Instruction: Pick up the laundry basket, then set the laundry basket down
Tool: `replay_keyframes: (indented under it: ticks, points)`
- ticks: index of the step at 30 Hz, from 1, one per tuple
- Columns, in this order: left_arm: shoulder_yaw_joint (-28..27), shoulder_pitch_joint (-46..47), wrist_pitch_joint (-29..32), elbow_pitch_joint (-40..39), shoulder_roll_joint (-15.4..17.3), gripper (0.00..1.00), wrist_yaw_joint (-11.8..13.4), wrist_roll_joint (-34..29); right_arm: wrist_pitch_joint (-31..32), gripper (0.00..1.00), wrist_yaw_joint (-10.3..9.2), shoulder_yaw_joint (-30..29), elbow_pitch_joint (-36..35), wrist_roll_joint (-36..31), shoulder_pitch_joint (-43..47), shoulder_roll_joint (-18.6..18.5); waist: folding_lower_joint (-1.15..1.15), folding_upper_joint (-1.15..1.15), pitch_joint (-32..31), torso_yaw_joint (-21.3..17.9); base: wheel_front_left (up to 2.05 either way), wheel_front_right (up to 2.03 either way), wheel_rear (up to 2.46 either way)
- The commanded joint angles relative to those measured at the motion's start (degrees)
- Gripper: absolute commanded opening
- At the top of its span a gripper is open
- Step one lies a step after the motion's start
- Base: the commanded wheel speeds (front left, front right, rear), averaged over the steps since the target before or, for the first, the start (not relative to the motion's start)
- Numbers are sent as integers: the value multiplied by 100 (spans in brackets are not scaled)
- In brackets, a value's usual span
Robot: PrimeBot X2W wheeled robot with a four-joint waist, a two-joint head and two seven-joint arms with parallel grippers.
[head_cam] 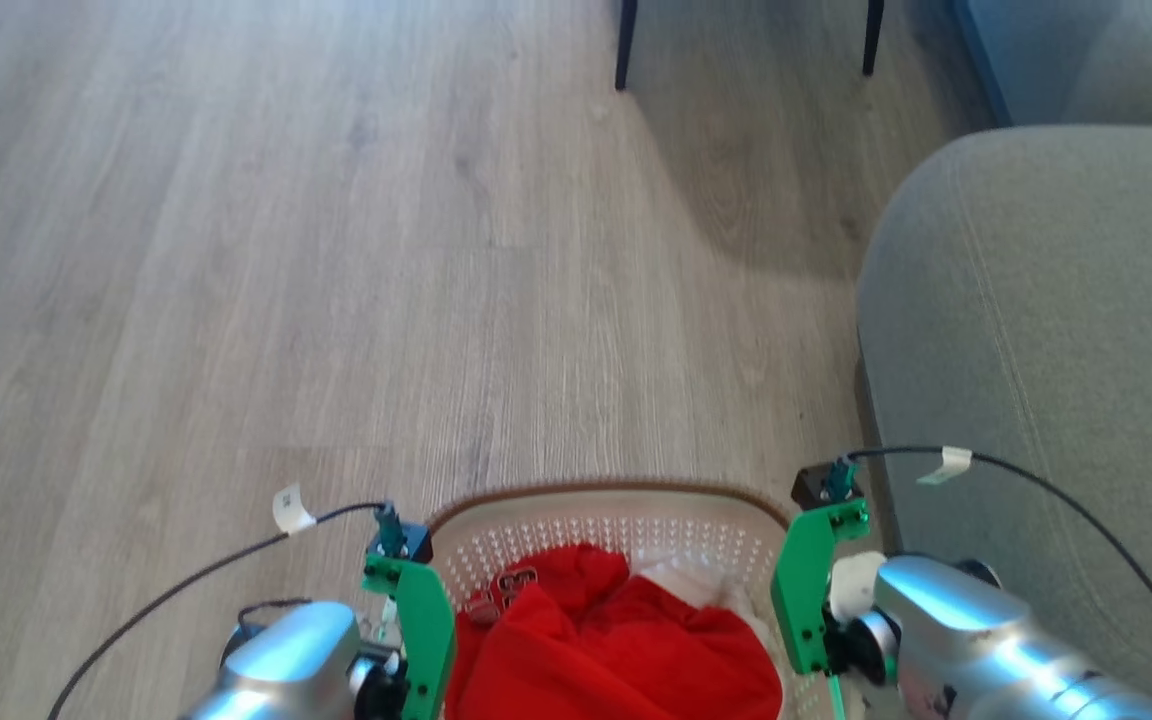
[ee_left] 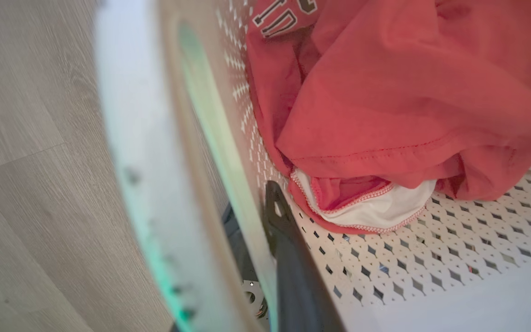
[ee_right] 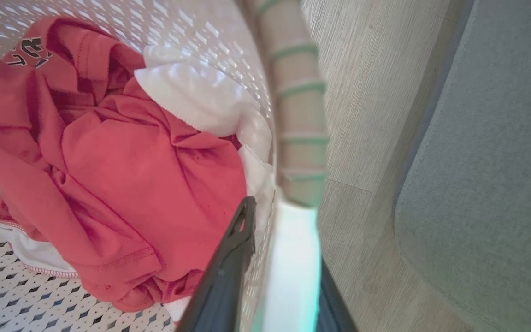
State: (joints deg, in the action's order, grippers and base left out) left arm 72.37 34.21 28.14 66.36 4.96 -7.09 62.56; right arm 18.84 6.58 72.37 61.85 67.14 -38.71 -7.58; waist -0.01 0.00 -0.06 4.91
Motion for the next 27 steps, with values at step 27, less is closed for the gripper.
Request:
replay_keyframes:
  ticks: [27]
  points:
    - [83, 101, 76, -194, 177, 0, -39, 26, 18, 0, 91, 97, -234, -142, -16, 145, 1, 0, -201, 109, 0, 0, 0]
